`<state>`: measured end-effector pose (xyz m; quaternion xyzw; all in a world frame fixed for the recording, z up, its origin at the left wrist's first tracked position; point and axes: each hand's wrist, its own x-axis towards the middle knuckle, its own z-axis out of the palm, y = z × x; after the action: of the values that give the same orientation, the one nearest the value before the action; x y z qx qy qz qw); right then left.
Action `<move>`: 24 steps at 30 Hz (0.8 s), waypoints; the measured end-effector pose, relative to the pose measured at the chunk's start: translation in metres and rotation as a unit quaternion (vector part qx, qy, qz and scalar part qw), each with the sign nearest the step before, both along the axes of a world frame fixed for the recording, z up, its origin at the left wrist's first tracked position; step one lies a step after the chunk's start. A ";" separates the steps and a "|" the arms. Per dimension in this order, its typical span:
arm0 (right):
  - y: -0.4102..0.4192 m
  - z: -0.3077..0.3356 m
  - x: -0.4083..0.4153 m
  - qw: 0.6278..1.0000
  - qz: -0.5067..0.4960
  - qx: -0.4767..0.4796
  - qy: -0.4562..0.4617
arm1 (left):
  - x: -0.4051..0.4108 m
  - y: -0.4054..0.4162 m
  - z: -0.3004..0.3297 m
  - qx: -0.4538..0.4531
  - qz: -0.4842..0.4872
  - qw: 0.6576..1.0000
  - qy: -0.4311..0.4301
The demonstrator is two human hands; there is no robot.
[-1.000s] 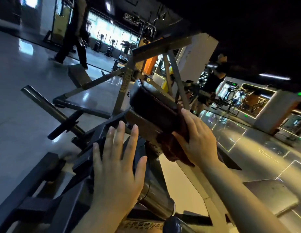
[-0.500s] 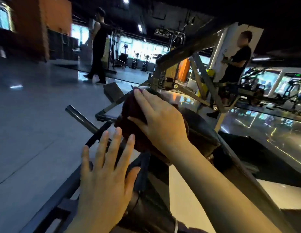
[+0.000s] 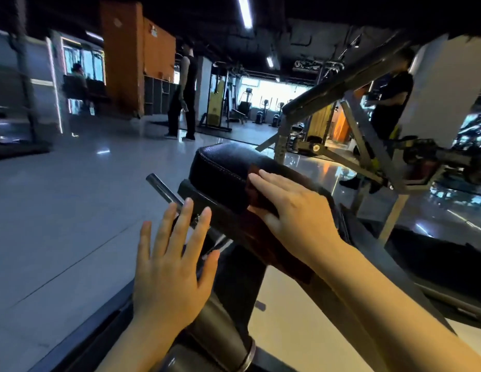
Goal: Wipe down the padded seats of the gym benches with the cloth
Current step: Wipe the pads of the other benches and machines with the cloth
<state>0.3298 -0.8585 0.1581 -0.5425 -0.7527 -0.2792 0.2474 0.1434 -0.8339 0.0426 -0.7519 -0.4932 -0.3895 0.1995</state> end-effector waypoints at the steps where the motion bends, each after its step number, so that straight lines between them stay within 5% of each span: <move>1: 0.007 0.008 -0.011 1.000 0.006 -0.024 -0.001 | 0.000 0.000 0.000 0.010 0.000 1.000 0.000; 7: 0.033 0.019 -0.039 0.998 0.045 -0.030 -0.010 | -0.002 0.001 0.000 0.012 -0.004 1.000 0.004; 12: 0.010 -0.015 0.002 0.996 0.063 0.055 -0.018 | -0.001 0.000 -0.001 0.011 0.009 1.000 0.001; 24: 0.057 0.033 -0.063 0.997 0.074 -0.023 -0.009 | -0.001 0.004 -0.002 -0.001 0.009 0.999 -0.041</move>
<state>0.2670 -0.8019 0.1910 -0.4881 -0.7992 -0.2477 0.2484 0.1426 -0.8296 0.0409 -0.7311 -0.5076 -0.4181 0.1819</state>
